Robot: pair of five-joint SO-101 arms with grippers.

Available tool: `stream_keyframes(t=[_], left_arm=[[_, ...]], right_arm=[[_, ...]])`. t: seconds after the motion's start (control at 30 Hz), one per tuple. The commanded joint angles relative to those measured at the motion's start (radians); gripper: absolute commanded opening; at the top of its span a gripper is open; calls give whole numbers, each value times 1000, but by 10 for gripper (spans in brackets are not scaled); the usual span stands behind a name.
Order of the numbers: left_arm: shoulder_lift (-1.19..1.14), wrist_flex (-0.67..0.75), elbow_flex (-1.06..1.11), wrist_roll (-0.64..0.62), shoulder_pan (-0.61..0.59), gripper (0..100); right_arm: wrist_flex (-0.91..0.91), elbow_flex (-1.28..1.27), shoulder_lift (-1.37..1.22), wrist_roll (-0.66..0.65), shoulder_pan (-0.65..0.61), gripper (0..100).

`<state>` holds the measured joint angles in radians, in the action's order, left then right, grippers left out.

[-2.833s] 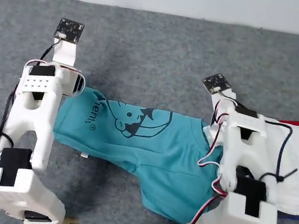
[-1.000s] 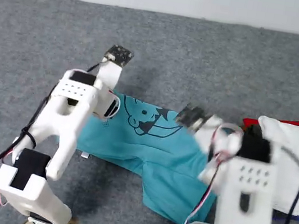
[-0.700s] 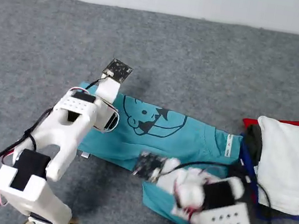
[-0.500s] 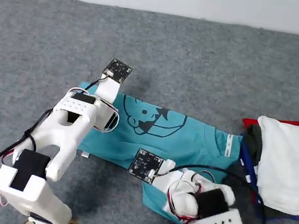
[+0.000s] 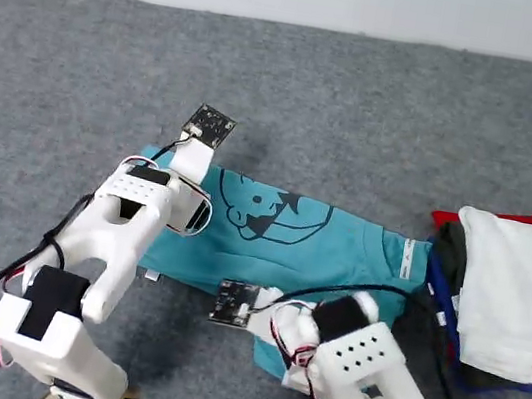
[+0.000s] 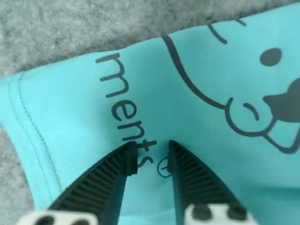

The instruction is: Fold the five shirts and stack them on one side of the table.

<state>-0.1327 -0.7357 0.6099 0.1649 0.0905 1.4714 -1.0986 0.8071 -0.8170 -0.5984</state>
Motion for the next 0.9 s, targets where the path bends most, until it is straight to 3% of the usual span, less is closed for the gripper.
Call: stream_keyframes(t=[0.0,0.2,0.43,0.7,0.87], left_arm=[[14,12,-4,-8,6,115],[14,12,-4,-8,6,115],[14,12,-4,-8,6,115],[14,12,-4,-8,6,115],[14,12,-4,-8,6,115]], right_arm=[[28,69,-28,-14,-65,80],[-85,68,-33,5,-31,80],[-229,210,-38,262,289,83],[-223,245,-39,265,452,83],[-389,245,-107,273,591,83]])
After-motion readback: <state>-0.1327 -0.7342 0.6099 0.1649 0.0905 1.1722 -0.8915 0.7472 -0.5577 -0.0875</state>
